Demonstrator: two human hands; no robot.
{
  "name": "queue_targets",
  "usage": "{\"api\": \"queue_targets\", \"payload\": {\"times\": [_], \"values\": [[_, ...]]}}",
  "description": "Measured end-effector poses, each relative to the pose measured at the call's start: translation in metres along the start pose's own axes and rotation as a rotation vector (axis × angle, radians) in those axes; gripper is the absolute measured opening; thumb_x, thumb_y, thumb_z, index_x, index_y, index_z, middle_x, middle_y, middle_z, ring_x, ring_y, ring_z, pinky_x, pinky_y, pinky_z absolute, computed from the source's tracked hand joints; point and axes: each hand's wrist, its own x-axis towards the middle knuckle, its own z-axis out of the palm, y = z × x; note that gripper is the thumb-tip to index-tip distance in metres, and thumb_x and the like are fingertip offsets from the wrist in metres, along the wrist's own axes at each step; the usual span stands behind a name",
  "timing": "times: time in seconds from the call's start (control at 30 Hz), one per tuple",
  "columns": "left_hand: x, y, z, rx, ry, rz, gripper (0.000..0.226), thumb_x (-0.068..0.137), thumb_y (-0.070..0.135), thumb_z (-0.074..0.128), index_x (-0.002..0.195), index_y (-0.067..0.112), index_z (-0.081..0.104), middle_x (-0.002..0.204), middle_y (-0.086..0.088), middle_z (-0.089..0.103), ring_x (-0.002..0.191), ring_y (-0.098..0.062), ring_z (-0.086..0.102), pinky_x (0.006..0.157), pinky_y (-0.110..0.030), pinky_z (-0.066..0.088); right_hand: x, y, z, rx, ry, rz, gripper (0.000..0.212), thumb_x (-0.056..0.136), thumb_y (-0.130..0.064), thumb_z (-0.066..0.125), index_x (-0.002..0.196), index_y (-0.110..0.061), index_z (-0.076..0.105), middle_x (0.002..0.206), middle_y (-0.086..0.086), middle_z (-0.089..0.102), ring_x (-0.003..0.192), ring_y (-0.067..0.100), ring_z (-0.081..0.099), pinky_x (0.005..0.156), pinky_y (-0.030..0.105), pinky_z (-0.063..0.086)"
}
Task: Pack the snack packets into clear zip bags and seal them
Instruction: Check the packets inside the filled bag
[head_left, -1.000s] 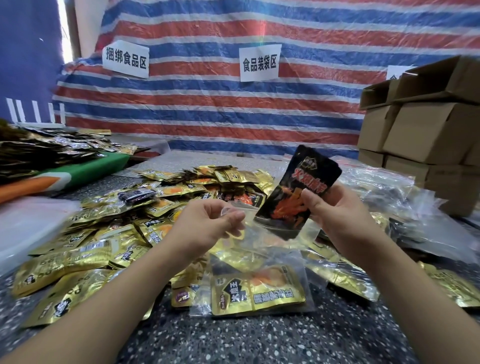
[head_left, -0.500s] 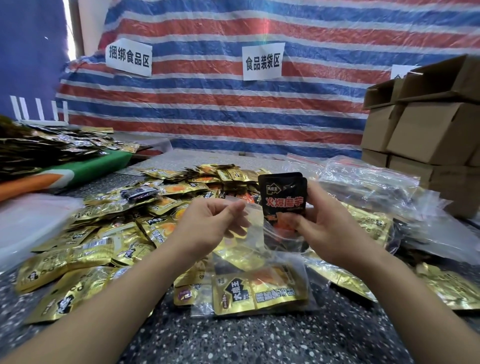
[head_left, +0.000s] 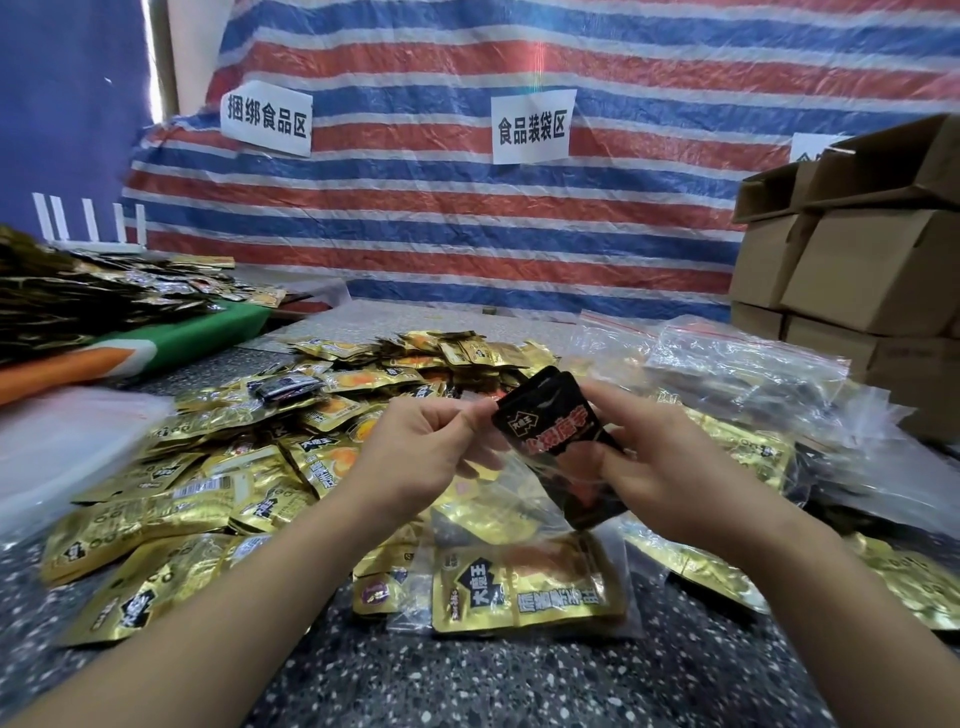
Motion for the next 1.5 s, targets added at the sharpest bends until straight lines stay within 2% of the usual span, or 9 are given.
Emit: {"api": "queue_targets", "payload": {"times": [0.37, 0.57, 0.67, 0.83, 1.0, 1.17, 1.23, 1.33, 1.5], "values": [[-0.002, 0.001, 0.003, -0.019, -0.020, 0.017, 0.037, 0.084, 0.040, 0.053, 0.079, 0.010, 0.074, 0.072, -0.002, 0.076, 0.066, -0.017, 0.073, 0.054, -0.021, 0.054, 0.002, 0.000, 0.002, -0.081, 0.114, 0.026, 0.043, 0.096, -0.022, 0.062, 0.130, -0.046, 0.054, 0.101, -0.015, 0.071, 0.088, 0.007, 0.070, 0.079, 0.044, 0.060], [-0.003, -0.003, 0.003, 0.010, -0.056, 0.040, 0.047, 0.084, 0.043, 0.054, 0.090, 0.002, 0.077, 0.084, -0.017, 0.075, 0.079, -0.031, 0.072, 0.072, -0.039, 0.059, -0.003, -0.007, 0.007, -0.226, -0.151, -0.024, 0.054, 0.096, -0.028, 0.060, 0.130, -0.065, 0.042, 0.108, -0.028, 0.064, 0.098, -0.006, 0.060, 0.078, 0.020, 0.055], [-0.002, -0.004, 0.003, -0.030, -0.050, 0.039, 0.038, 0.085, 0.041, 0.056, 0.090, 0.011, 0.079, 0.085, -0.017, 0.075, 0.083, -0.032, 0.073, 0.074, -0.043, 0.061, -0.001, -0.008, 0.017, -0.406, -0.094, -0.044, 0.060, 0.096, -0.033, 0.060, 0.137, -0.065, 0.030, 0.110, -0.025, 0.061, 0.095, 0.002, 0.060, 0.076, 0.020, 0.054], [0.001, -0.006, 0.001, 0.019, -0.040, 0.003, 0.034, 0.080, 0.049, 0.059, 0.079, 0.021, 0.078, 0.079, -0.007, 0.076, 0.077, -0.025, 0.073, 0.078, -0.038, 0.059, 0.002, 0.002, 0.017, -0.153, 0.162, -0.013, 0.026, 0.086, -0.031, 0.075, 0.105, -0.037, 0.058, 0.097, -0.008, 0.070, 0.084, 0.008, 0.067, 0.074, 0.039, 0.060], [0.000, -0.008, 0.001, 0.059, -0.084, -0.043, 0.023, 0.075, 0.048, 0.063, 0.075, 0.031, 0.078, 0.078, -0.001, 0.076, 0.073, -0.012, 0.072, 0.069, -0.027, 0.056, 0.006, 0.007, 0.018, -0.174, 0.196, -0.074, 0.008, 0.089, -0.029, 0.069, 0.095, -0.030, 0.075, 0.084, -0.017, 0.071, 0.079, -0.001, 0.064, 0.066, 0.021, 0.052], [0.000, -0.010, -0.001, 0.005, -0.022, -0.099, 0.024, 0.075, 0.045, 0.066, 0.079, 0.025, 0.079, 0.081, -0.006, 0.076, 0.077, -0.019, 0.074, 0.066, -0.031, 0.057, 0.004, 0.004, 0.015, -0.222, -0.025, -0.081, 0.043, 0.089, -0.068, 0.039, 0.090, -0.040, 0.073, 0.086, -0.023, 0.065, 0.086, -0.004, 0.059, 0.065, 0.014, 0.048], [0.001, -0.010, -0.001, -0.006, 0.002, -0.116, 0.023, 0.075, 0.043, 0.067, 0.079, 0.024, 0.078, 0.081, -0.007, 0.076, 0.077, -0.020, 0.074, 0.065, -0.031, 0.058, 0.004, 0.008, 0.014, -0.292, -0.060, -0.123, 0.038, 0.088, -0.063, 0.050, 0.114, -0.041, 0.068, 0.098, -0.026, 0.063, 0.095, -0.007, 0.056, 0.076, 0.013, 0.050], [-0.001, -0.009, 0.000, 0.012, 0.019, -0.127, 0.017, 0.084, 0.034, 0.068, 0.075, 0.026, 0.079, 0.077, -0.005, 0.076, 0.072, -0.017, 0.074, 0.060, -0.027, 0.058, 0.004, 0.012, 0.018, -0.390, -0.064, -0.209, 0.023, 0.092, -0.033, 0.066, 0.114, -0.031, 0.071, 0.102, -0.022, 0.063, 0.096, -0.002, 0.056, 0.083, 0.018, 0.049], [0.000, -0.004, -0.002, -0.172, 0.141, -0.160, 0.025, 0.080, 0.036, 0.067, 0.080, 0.012, 0.076, 0.080, -0.013, 0.076, 0.071, -0.023, 0.074, 0.055, -0.028, 0.057, 0.006, 0.015, 0.014, -0.144, 0.341, -0.252, 0.030, 0.080, -0.025, 0.076, 0.108, -0.019, 0.067, 0.115, -0.006, 0.061, 0.101, 0.007, 0.061, 0.082, 0.025, 0.056]]}}
